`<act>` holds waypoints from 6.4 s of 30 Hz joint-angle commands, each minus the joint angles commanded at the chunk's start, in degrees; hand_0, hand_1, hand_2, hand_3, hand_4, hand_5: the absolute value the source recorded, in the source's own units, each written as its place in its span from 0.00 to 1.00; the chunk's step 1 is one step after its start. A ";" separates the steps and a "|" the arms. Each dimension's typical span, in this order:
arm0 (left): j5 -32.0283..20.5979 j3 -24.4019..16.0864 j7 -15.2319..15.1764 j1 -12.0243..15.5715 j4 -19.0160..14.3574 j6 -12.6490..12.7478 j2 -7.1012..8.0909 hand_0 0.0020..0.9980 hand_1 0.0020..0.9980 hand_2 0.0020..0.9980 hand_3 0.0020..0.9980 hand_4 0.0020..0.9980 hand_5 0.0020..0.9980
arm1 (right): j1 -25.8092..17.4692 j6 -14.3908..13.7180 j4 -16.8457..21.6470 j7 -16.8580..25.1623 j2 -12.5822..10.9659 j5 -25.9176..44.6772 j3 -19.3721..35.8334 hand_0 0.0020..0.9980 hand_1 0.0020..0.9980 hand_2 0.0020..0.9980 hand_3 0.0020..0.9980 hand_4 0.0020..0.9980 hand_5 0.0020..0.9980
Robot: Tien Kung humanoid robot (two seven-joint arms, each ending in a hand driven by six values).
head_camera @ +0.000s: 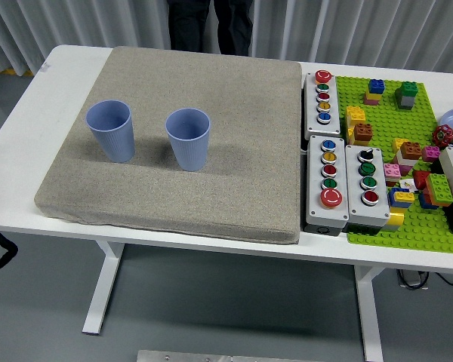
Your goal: Pick cup pour cup place
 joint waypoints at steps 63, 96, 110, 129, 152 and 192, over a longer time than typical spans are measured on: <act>9.68 16.14 1.41 -4.18 8.56 -3.02 -1.47 1.00 1.00 1.00 1.00 0.90 0.17 | 0.43 0.16 0.00 0.20 0.66 0.68 0.64 0.72 0.68 0.68 0.64 0.22 0.51; 8.27 19.55 1.16 -9.19 12.55 -2.64 -3.17 1.00 1.00 1.00 1.00 0.92 0.23 | 1.53 0.09 0.00 0.51 0.71 2.20 -0.56 0.72 0.68 0.68 0.64 0.21 0.51; 7.57 21.25 0.73 -9.42 15.25 -2.46 -3.66 1.00 1.00 1.00 1.00 0.92 0.24 | 1.52 0.16 0.00 0.50 0.77 2.35 -0.73 0.72 0.68 0.68 0.64 0.21 0.51; 5.59 23.61 0.24 -11.71 18.04 -2.39 -3.54 1.00 1.00 1.00 1.00 0.93 0.26 | 1.47 0.23 0.00 0.51 0.73 2.65 -0.83 0.72 0.68 0.68 0.64 0.20 0.52; 3.87 25.55 0.02 -14.50 20.99 -2.19 -3.48 1.00 1.00 1.00 1.00 0.92 0.28 | 1.18 0.25 0.00 0.37 0.74 2.82 -0.83 0.72 0.68 0.68 0.64 0.19 0.51; 6.29 27.10 0.32 -16.64 21.71 0.44 -4.68 0.79 0.75 0.87 0.90 0.91 0.29 | 2.04 0.39 0.00 0.43 0.65 3.00 -1.12 0.72 0.68 0.68 0.64 0.20 0.53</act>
